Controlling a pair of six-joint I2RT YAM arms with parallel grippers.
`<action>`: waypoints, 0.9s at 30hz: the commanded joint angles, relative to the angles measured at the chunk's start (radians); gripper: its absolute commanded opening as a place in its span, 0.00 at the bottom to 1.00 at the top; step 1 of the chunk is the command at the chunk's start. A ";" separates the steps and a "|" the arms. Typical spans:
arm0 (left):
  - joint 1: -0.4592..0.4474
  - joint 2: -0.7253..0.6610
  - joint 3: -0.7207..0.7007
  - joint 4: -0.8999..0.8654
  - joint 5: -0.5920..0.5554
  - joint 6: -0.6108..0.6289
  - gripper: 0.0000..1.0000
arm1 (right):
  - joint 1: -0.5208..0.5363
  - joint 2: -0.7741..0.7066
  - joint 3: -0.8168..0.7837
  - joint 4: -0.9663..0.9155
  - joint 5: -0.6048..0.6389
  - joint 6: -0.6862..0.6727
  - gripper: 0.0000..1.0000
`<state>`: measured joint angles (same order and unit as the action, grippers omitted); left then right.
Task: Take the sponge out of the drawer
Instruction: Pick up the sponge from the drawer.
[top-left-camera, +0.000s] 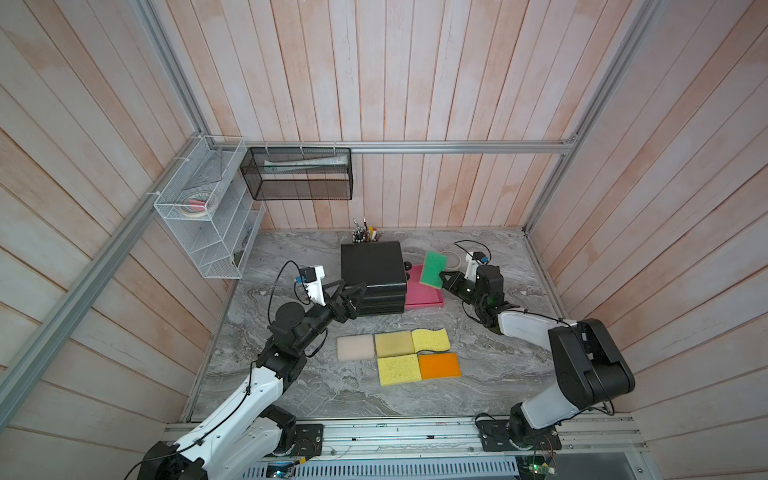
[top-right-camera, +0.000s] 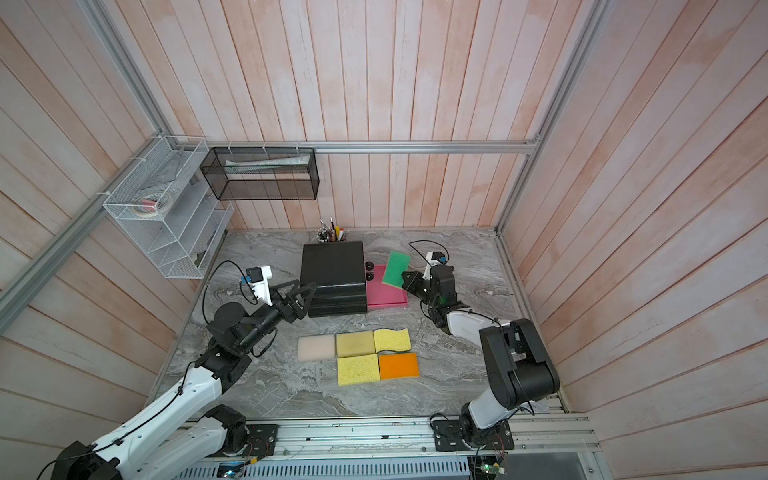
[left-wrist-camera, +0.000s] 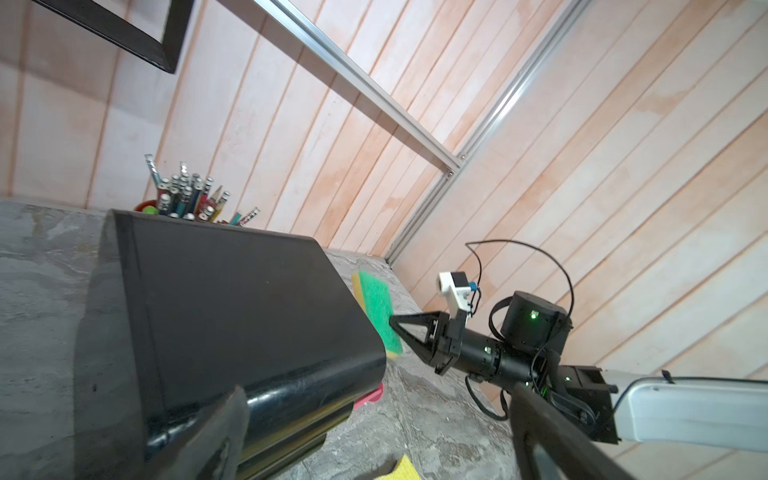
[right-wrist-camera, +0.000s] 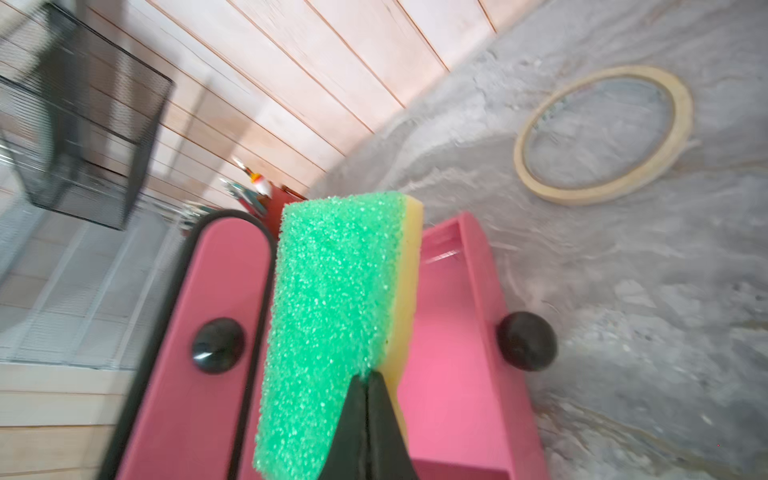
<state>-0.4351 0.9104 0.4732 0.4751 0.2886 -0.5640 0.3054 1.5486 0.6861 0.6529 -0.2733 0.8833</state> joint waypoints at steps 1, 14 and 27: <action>-0.048 0.026 -0.012 0.060 0.048 0.062 1.00 | 0.039 -0.051 -0.064 0.300 0.061 0.257 0.00; -0.162 0.213 0.025 0.240 0.009 0.063 1.00 | 0.381 -0.006 -0.168 0.854 0.331 0.580 0.00; -0.163 0.372 0.062 0.418 -0.041 0.045 0.98 | 0.492 0.137 -0.092 0.939 0.330 0.659 0.00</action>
<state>-0.5941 1.2507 0.5014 0.8257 0.2714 -0.5201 0.7807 1.6764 0.5617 1.5276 0.0479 1.5227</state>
